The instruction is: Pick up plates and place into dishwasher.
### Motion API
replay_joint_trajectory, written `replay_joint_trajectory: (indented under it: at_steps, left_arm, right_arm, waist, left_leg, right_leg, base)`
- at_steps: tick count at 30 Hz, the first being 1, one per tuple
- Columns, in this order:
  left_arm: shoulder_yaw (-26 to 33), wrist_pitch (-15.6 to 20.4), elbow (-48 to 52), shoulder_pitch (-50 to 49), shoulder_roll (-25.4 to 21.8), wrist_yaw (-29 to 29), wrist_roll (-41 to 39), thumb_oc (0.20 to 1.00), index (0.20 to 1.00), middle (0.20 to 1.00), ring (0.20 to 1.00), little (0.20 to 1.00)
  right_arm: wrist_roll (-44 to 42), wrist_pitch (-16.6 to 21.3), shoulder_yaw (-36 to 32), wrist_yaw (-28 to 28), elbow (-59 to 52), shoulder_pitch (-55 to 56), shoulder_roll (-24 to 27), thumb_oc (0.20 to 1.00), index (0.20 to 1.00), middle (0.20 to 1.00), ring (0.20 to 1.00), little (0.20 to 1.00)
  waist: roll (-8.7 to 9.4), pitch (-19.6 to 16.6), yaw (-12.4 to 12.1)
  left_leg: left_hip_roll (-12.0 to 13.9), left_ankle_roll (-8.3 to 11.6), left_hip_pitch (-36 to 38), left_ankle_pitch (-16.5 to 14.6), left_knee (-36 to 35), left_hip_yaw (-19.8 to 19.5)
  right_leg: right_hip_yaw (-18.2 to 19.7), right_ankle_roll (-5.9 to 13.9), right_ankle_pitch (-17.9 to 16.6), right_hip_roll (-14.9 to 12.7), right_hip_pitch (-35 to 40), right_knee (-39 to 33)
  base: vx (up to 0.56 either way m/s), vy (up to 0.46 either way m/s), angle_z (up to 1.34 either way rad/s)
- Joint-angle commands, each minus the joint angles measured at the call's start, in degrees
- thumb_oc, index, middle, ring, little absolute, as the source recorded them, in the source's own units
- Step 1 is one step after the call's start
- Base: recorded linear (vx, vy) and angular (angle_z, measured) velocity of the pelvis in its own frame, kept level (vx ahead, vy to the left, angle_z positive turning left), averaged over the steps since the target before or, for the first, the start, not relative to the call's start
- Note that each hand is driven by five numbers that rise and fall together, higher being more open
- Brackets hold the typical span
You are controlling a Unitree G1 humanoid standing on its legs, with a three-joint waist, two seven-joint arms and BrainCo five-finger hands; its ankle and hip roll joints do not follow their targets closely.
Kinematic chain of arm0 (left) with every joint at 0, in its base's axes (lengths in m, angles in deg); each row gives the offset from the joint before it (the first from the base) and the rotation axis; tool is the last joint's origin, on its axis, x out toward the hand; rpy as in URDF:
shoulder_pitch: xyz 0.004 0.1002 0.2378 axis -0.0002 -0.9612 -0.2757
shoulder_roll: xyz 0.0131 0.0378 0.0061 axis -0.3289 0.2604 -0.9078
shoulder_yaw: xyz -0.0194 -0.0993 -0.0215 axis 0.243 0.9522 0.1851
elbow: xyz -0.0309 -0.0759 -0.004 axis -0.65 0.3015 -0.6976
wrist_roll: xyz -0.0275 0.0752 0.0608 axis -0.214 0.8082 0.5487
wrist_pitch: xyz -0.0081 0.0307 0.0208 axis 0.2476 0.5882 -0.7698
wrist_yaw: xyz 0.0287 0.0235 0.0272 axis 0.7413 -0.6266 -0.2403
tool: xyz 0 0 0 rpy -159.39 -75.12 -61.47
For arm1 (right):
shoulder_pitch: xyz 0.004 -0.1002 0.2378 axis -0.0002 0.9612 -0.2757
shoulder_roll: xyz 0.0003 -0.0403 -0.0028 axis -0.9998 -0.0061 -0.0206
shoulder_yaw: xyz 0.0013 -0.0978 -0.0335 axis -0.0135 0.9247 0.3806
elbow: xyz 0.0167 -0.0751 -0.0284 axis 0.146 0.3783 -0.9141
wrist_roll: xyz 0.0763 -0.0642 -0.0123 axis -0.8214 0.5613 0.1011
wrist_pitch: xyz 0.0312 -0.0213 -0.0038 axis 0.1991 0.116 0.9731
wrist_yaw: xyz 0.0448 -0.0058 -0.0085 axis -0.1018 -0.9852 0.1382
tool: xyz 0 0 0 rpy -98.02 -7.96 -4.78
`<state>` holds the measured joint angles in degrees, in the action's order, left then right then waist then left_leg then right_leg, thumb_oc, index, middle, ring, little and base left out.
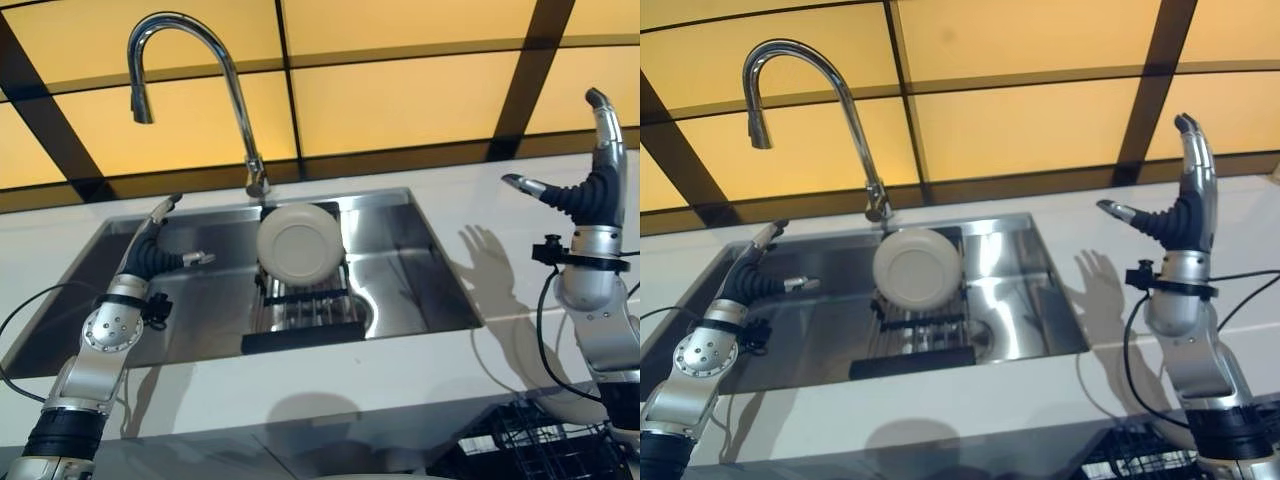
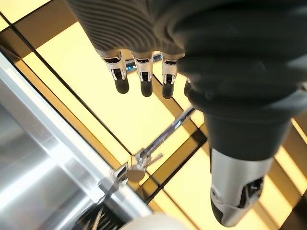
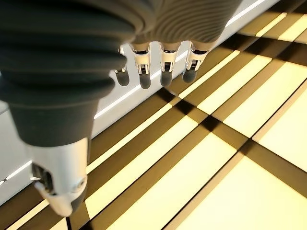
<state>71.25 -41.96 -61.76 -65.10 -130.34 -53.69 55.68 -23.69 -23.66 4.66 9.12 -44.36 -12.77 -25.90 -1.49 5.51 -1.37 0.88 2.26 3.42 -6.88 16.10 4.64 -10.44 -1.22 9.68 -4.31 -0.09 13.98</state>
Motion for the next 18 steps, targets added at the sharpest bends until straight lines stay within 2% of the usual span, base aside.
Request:
replay_joint_trajectory:
  at_steps: [1, 3, 5, 6, 9, 10, 12, 13, 18]
  left_arm:
    - [1.1, 3.2, 0.6, 2.5, -3.4, 1.3, 1.3, 1.000, 1.000, 1.000, 1.000, 1.000]
    - [1.4, 2.9, 0.9, 1.7, -3.4, 1.9, 1.5, 1.000, 1.000, 1.000, 1.000, 1.000]
    - [1.6, 2.3, 1.3, 1.0, -3.2, 2.6, 2.0, 1.000, 1.000, 1.000, 1.000, 1.000]
    - [1.7, 1.8, 1.6, 0.8, -3.1, 2.8, 2.2, 1.000, 1.000, 1.000, 1.000, 1.000]
    - [1.8, 0.6, 1.6, 0.6, -2.4, 4.2, 3.3, 1.000, 1.000, 1.000, 1.000, 1.000]
    - [1.9, 0.4, 1.3, 0.5, -2.1, 4.6, 3.8, 1.000, 1.000, 1.000, 1.000, 1.000]
    - [2.7, 0.4, 0.2, 0.4, -2.5, 5.0, 3.8, 1.000, 1.000, 1.000, 1.000, 1.000]
    - [2.9, 0.3, -0.4, 0.5, -2.6, 4.9, 3.7, 1.000, 1.000, 1.000, 1.000, 1.000]
    - [3.0, 1.0, -2.4, 1.2, -4.3, 2.5, 4.6, 1.000, 1.000, 1.000, 1.000, 1.000]
  right_arm:
    - [-0.9, 0.7, 0.8, 0.3, 0.6, -4.7, 2.4, 1.000, 1.000, 1.000, 1.000, 1.000]
    - [-0.9, 0.5, 2.2, 0.3, 1.1, -5.9, 1.9, 1.000, 1.000, 1.000, 1.000, 1.000]
    - [-0.5, -0.1, 3.8, 0.4, 1.1, -7.2, 1.4, 1.000, 1.000, 1.000, 1.000, 1.000]
    - [-0.1, -0.4, 4.3, 0.4, 1.0, -7.1, 1.1, 1.000, 1.000, 1.000, 1.000, 1.000]
    - [-0.9, -0.7, 4.8, -0.6, 0.2, -7.1, 1.1, 1.000, 1.000, 1.000, 1.000, 1.000]
    - [-1.1, -0.6, 4.9, -1.1, 0.2, -7.1, 1.3, 1.000, 1.000, 1.000, 1.000, 1.000]
    - [-1.6, -0.1, 5.5, -1.6, 0.8, -7.5, 2.2, 1.000, 1.000, 1.000, 1.000, 1.000]
    - [-1.8, 0.2, 5.3, -1.8, 1.0, -7.0, 2.4, 1.000, 1.000, 1.000, 1.000, 1.000]
    - [-2.9, 1.4, 1.9, -2.8, 0.8, -1.8, 3.0, 1.000, 1.000, 1.000, 1.000, 1.000]
  waist:
    - [2.15, -0.2, -1.4]
    - [1.63, 0.1, -2.6]
    - [1.47, 0.2, -3.6]
    - [1.32, 0.2, -4.0]
    - [0.39, 0.7, -4.6]
    - [0.20, 0.8, -4.7]
    - [0.04, 0.9, -4.4]
    - [-0.20, 0.8, -4.1]
    - [-0.71, -0.4, -2.9]
  left_leg:
    - [-1.6, -1.17, -7.7, -1.5, 11.5, -1.3]
    - [-3.8, -1.98, -7.2, -1.3, 6.0, -5.5]
    - [-4.3, -2.04, -6.4, 0.8, -0.9, -8.9]
    - [-3.9, -1.58, -6.6, 2.6, -4.2, -10.6]
    - [-2.3, 0.46, -10.0, 11.1, -9.4, -14.2]
    - [-2.3, 0.52, -10.8, 11.7, -9.1, -15.0]
    - [-2.9, -0.22, -9.5, 7.8, -9.1, -15.1]
    - [-2.9, -0.46, -8.9, 6.8, -9.3, -14.4]
    - [-3.2, -1.24, -5.4, 4.1, -10.7, -13.2]
  right_leg:
    - [0.8, 0.39, -2.7, 3.1, 6.9, -9.6]
    - [2.6, 0.97, -2.5, 3.8, 6.8, -9.2]
    - [4.5, 1.26, -2.3, 4.0, 7.0, -9.3]
    - [5.1, 1.33, -2.2, 4.1, 7.2, -9.6]
    - [7.0, 1.24, -2.2, 4.3, 7.7, -10.1]
    - [7.6, 1.18, -2.0, 4.2, 7.5, -9.9]
    - [8.0, 1.64, -1.5, 3.3, 6.5, -8.6]
    - [7.6, 1.77, -1.4, 3.0, 6.1, -8.0]
    - [5.8, 3.11, 0.2, 1.3, 4.7, -5.2]
  base:
    - [0.05, 0.003, -0.26]
    - [0.10, 0.066, -0.26]
    - [0.14, 0.096, -0.30]
    - [0.14, 0.106, -0.48]
    - [0.14, 0.186, -0.51]
    - [0.13, 0.226, -0.43]
    - [0.17, 0.243, -0.32]
    - [0.17, 0.220, -0.45]
    - [0.25, 0.230, -0.21]
